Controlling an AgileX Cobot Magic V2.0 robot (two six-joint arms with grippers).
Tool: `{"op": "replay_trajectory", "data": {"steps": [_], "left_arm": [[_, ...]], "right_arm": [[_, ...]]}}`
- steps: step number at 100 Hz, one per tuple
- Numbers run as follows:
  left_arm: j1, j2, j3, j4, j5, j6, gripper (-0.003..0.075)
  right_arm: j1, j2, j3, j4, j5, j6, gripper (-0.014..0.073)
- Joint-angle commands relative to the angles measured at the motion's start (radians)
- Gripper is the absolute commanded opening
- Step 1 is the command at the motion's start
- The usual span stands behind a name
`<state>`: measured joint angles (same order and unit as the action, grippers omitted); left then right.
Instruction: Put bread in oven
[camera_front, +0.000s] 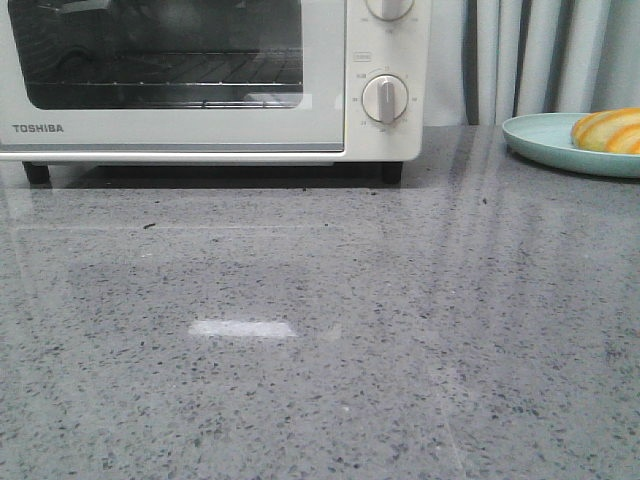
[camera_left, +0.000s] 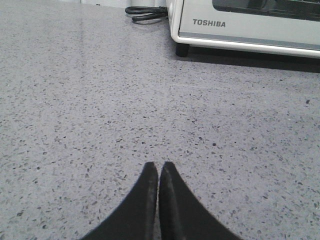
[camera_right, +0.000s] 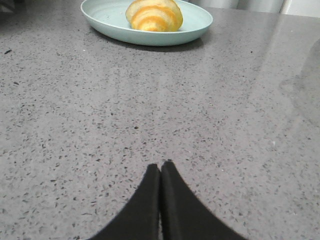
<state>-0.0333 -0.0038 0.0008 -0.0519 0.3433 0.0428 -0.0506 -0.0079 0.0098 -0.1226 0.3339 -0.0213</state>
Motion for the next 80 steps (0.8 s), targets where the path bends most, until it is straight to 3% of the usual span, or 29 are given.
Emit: {"op": "replay_trajectory", "data": {"steps": [1,80], "left_arm": [[0.001,-0.030,0.024,-0.009,-0.046,-0.007,-0.0021],[0.001,-0.030,0.024,-0.007,-0.046,-0.005,-0.0021]], "right_arm": [[-0.003,-0.021,0.013,0.001,-0.031,-0.004,-0.0069],[-0.003,-0.021,0.013,-0.030,-0.046,-0.004,-0.0069]]}}
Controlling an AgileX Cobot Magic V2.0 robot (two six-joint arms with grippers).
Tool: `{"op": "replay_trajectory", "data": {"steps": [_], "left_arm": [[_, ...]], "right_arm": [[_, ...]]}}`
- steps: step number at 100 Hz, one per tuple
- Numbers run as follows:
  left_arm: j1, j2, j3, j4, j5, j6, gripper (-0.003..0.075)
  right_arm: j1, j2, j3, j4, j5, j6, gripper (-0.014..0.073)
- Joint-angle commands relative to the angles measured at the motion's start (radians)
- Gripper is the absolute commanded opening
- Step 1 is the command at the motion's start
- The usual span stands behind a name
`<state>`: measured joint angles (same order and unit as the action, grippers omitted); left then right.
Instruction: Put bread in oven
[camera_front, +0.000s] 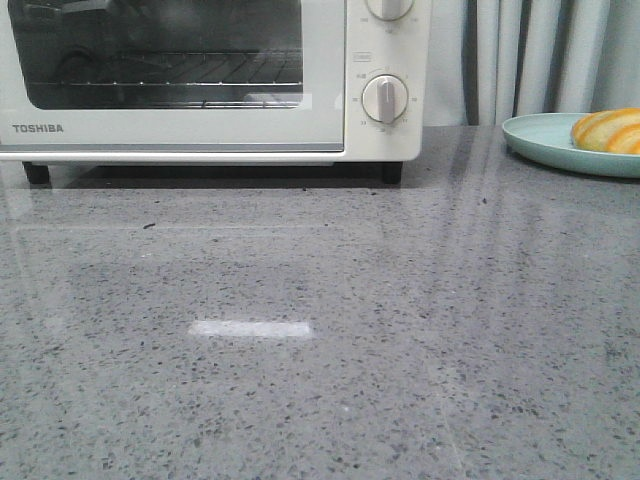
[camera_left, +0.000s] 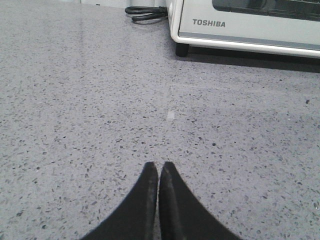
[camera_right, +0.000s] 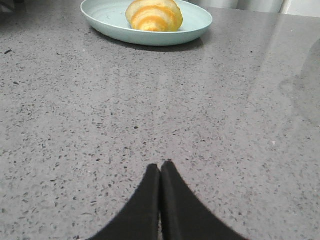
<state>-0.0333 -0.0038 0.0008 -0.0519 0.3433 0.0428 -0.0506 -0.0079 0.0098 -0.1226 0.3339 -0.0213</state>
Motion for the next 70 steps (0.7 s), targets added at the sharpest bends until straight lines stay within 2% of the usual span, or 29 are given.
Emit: {"op": "replay_trajectory", "data": {"steps": [1,6,9,17,24,29,36,43,54,63,70], "left_arm": [[0.001,-0.030,0.024,-0.007,-0.046,-0.005,-0.0021],[0.001,-0.030,0.024,-0.003,-0.046,-0.005,-0.0021],[0.001,-0.030,0.024,0.011,-0.051,-0.005,-0.0021],[0.001,-0.030,0.024,0.000,-0.070,-0.005,-0.0021],[0.001,-0.030,0.024,-0.113,-0.106,-0.005,-0.0021],[0.001,-0.030,0.024,-0.258,-0.131,-0.005,-0.0021],[0.001,-0.030,0.024,-0.425,-0.153,-0.005,-0.0021],[0.001,-0.030,0.024,-0.532,-0.161,-0.005,-0.0021],[0.001,-0.030,0.024,-0.766,-0.191,-0.005,-0.0022],[0.001,-0.030,0.024,-0.895,-0.222,-0.005,-0.0021],[0.001,-0.030,0.022,-0.944,-0.250,-0.005,-0.0022]], "right_arm": [[-0.003,-0.021,0.013,-0.040,-0.049,-0.004,-0.0069],[-0.003,-0.021,0.013,-0.137,-0.083,-0.004,-0.0069],[-0.003,-0.021,0.013,-0.249,-0.128,-0.004,-0.0069],[-0.003,-0.021,0.013,-0.379,-0.201,-0.004,-0.0069],[-0.003,-0.021,0.013,-0.493,-0.299,-0.004,-0.0069],[-0.003,-0.021,0.012,-0.539,-0.375,-0.004,-0.0069],[-0.003,-0.021,0.012,-0.547,-0.483,-0.004,-0.0069],[-0.003,-0.021,0.012,-0.535,-0.572,0.013,-0.0069],[-0.003,-0.021,0.012,-0.458,-0.712,0.198,-0.0069],[-0.003,-0.021,0.012,-0.416,-0.713,0.341,-0.0069],[-0.003,-0.021,0.005,-0.307,-0.626,0.496,-0.0069]]}}
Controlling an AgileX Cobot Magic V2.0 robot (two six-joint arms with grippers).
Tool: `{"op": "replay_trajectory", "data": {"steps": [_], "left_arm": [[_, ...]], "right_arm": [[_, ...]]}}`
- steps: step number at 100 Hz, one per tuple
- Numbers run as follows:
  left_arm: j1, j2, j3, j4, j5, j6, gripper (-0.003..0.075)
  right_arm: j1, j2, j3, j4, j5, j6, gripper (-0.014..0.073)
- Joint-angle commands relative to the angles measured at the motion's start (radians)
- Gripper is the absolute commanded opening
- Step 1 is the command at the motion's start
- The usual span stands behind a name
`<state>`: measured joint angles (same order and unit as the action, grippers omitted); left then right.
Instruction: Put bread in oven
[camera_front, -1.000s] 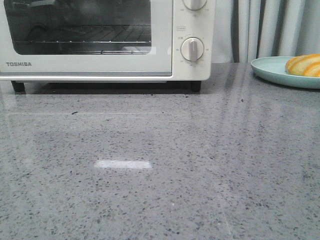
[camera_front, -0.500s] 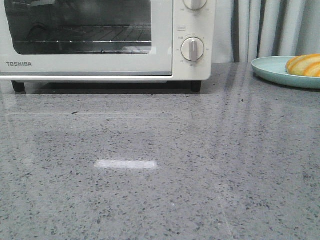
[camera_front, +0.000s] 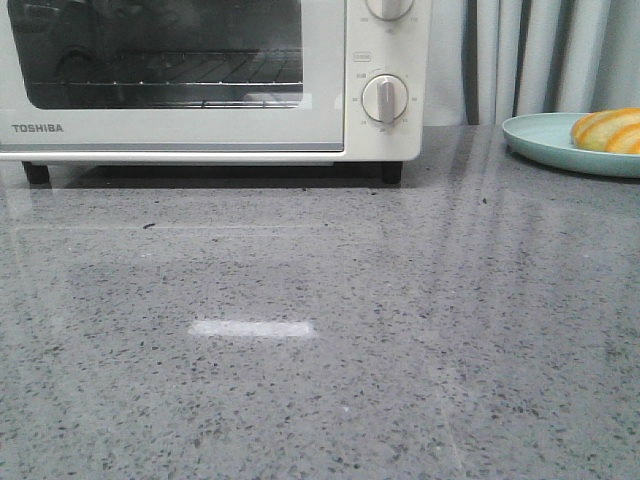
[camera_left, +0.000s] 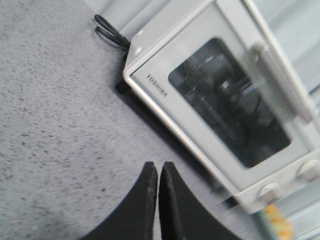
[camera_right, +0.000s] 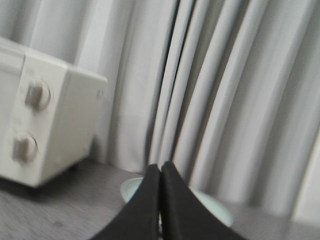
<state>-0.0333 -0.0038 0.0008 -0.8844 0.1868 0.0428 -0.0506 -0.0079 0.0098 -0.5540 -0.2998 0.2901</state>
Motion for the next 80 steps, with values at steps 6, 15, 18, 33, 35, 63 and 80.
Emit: {"op": "replay_trajectory", "data": {"steps": [6,15,18,33,35,63,80], "left_arm": [[-0.001,-0.030,0.007,-0.109,-0.096,-0.005,-0.0022],[-0.011,-0.027,-0.052,-0.063,-0.050,0.083,-0.0022],[-0.015,-0.020,-0.077,-0.046,-0.031,0.134,-0.0022],[-0.025,0.115,-0.246,-0.023,0.070,0.406,-0.0022],[-0.025,0.136,-0.271,-0.023,0.087,0.440,-0.0022],[-0.078,0.594,-0.614,-0.109,0.190,0.810,-0.0022],[-0.201,0.799,-0.777,-0.125,0.096,0.920,-0.0022]], "right_arm": [[-0.003,-0.021,-0.021,0.252,0.131,0.250,-0.0069],[-0.003,-0.021,-0.079,0.317,0.225,0.250,-0.0069],[-0.003,-0.018,-0.096,0.317,0.235,0.250,-0.0069],[0.023,0.080,-0.249,0.368,0.464,0.250,-0.0069],[0.030,0.097,-0.270,0.368,0.483,0.250,-0.0069],[0.288,0.458,-0.534,0.368,0.713,0.171,-0.0069],[0.394,0.574,-0.611,0.368,0.725,0.171,-0.0069]]}}
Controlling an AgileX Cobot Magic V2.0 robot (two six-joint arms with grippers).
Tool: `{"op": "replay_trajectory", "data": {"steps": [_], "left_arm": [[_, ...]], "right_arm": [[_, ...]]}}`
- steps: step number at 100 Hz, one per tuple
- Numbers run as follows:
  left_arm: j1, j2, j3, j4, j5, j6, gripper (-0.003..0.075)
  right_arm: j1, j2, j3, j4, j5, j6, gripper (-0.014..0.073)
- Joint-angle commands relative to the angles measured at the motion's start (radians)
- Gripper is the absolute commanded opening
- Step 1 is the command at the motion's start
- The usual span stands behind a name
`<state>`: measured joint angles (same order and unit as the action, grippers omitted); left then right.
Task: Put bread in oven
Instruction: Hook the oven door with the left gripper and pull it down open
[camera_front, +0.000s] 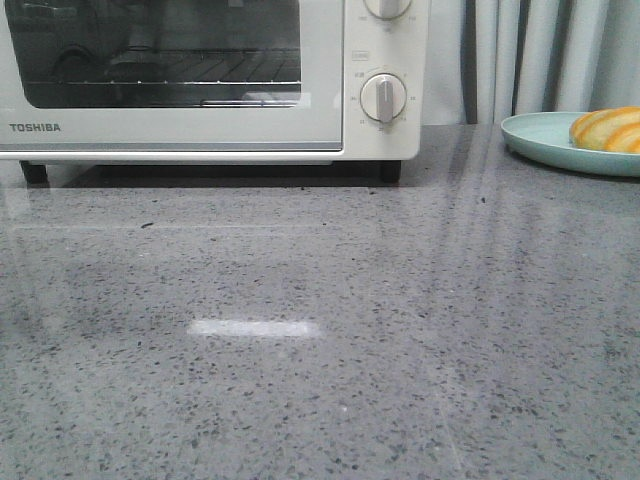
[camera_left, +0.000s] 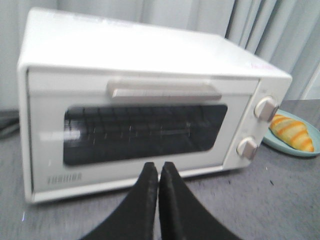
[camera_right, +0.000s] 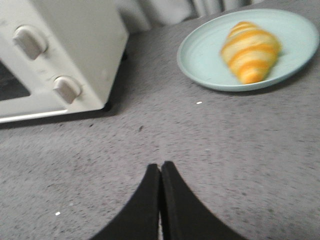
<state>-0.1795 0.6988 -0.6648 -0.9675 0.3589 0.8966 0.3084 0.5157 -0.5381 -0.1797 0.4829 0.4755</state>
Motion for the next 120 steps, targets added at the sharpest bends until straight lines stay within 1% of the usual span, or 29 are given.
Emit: {"op": "replay_trajectory", "data": {"steps": [1,19,35,49,70,93,101,110,120], "left_arm": [[-0.064,0.105,-0.118,-0.042,-0.076,0.075,-0.0022],[-0.150,0.314,-0.281,-0.042,-0.090,0.107,-0.0022],[-0.162,0.454,-0.370,-0.042,-0.110,0.107,-0.0022],[-0.162,0.523,-0.391,-0.043,-0.133,0.107,-0.0022],[-0.162,0.569,-0.389,-0.041,-0.130,0.107,-0.0022],[-0.164,0.554,-0.374,-0.041,-0.136,0.107,-0.0022],[-0.180,0.534,-0.374,-0.041,-0.177,0.107,-0.0022],[-0.199,0.514,-0.374,-0.041,-0.264,0.111,-0.0022],[-0.202,0.517,-0.374,-0.041,-0.289,0.111,-0.0022]], "right_arm": [[0.036,0.052,-0.064,-0.007,-0.060,-0.014,-0.0069],[0.039,0.068,-0.069,-0.012,-0.095,-0.014,-0.0069],[0.039,0.068,-0.069,-0.020,-0.095,-0.014,-0.0069],[0.039,0.068,-0.069,-0.023,-0.087,-0.014,-0.0069],[0.039,0.068,-0.069,-0.024,-0.082,-0.014,-0.0069],[0.039,0.068,-0.069,-0.025,-0.086,-0.014,-0.0069],[0.039,0.068,-0.069,-0.025,-0.086,-0.014,-0.0069],[0.039,0.068,-0.069,-0.025,-0.096,-0.014,-0.0069],[0.039,0.068,-0.069,-0.025,-0.116,-0.014,-0.0069]]}}
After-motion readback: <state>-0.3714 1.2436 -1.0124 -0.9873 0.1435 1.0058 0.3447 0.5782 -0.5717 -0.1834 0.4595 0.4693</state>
